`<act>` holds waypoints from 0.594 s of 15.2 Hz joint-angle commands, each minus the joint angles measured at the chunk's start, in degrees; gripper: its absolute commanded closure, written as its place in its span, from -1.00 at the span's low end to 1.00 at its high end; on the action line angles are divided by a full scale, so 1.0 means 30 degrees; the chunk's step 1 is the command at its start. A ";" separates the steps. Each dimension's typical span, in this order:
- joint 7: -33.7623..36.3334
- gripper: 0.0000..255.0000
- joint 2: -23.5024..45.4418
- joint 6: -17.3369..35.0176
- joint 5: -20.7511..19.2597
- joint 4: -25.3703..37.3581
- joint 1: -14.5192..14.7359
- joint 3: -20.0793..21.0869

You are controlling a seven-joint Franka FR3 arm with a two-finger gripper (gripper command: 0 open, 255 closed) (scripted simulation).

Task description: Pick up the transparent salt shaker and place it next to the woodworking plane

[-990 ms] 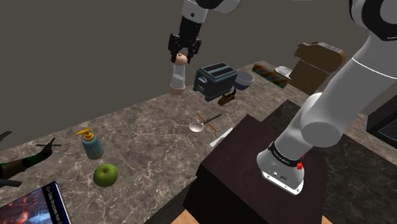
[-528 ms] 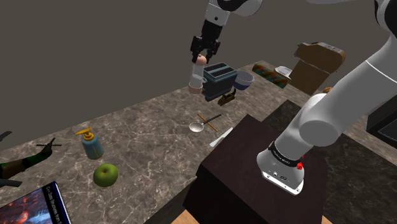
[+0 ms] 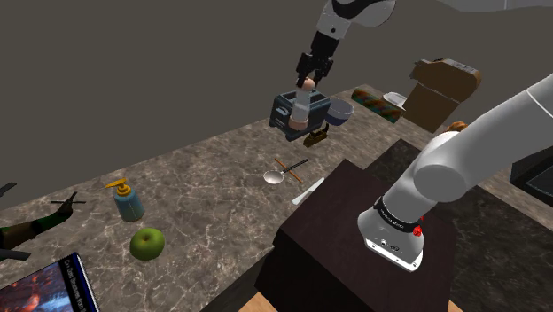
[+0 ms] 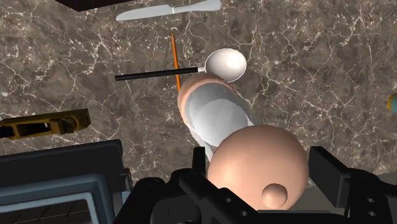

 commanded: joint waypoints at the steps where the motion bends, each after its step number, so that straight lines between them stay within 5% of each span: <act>1: -0.0812 1.00 -0.0572 -0.0205 -0.0271 -0.0481 -0.0410 -0.0551; 9: -0.4230 1.00 -0.1651 -0.1091 -0.1560 -0.1084 -0.2153 -0.3041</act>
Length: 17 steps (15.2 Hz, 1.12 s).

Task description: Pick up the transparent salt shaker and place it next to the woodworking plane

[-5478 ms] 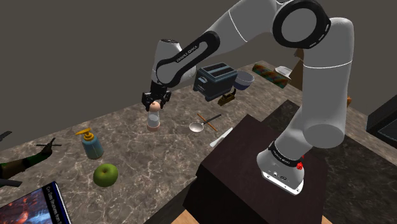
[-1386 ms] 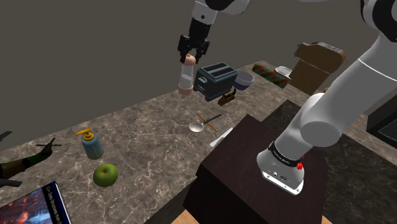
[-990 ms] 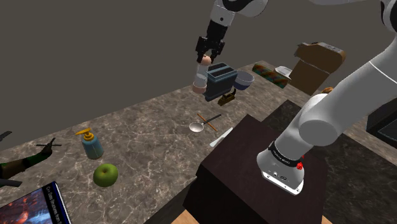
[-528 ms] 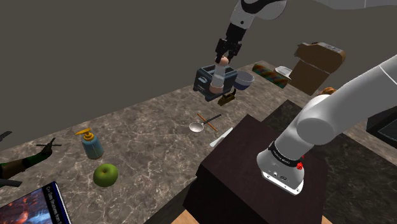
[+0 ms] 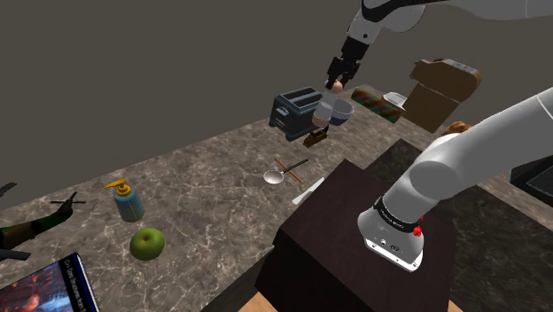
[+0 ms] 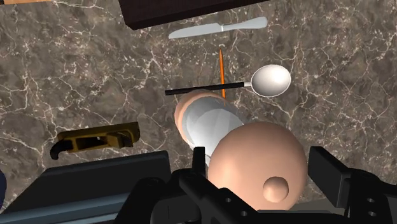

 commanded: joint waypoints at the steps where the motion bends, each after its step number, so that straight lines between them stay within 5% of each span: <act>1: -0.0887 1.00 -0.0035 -0.0311 -0.0312 0.0181 -0.0408 -0.0646; 5: -0.2847 1.00 0.0053 -0.0754 -0.0956 0.0535 -0.1281 -0.2085; 17: -0.3519 1.00 0.1188 0.2470 -0.0647 -0.1644 -0.1200 -0.2504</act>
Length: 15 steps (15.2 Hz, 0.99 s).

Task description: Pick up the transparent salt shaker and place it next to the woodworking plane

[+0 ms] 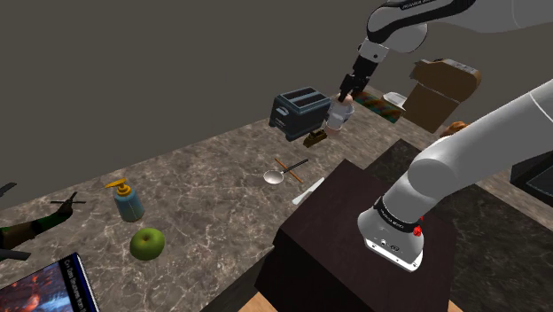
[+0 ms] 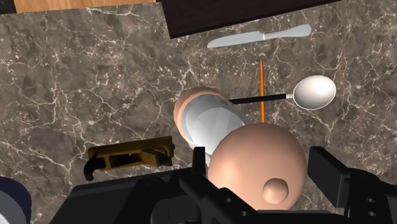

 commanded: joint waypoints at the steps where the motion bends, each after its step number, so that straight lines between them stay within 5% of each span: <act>1: -0.0140 1.00 0.0213 0.0601 0.0072 -0.0393 0.0017 -0.0078; 15: -0.1490 1.00 0.2608 0.4512 0.1240 -0.2142 0.0398 -0.0654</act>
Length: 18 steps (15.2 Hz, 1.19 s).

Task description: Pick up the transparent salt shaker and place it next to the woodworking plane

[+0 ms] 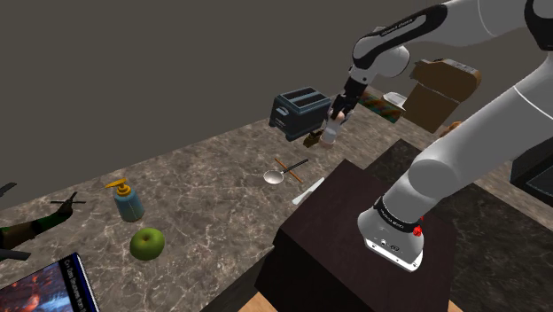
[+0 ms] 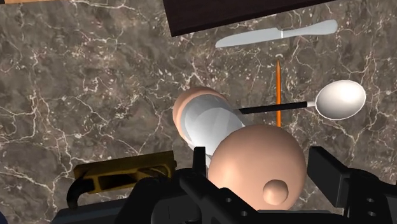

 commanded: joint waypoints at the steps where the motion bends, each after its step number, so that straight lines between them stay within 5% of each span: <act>1: -0.0243 1.00 0.0444 0.0581 0.0280 -0.0171 0.0096 -0.0068; 18: -0.3744 1.00 0.4963 0.5039 0.4420 -0.0897 0.0695 -0.0158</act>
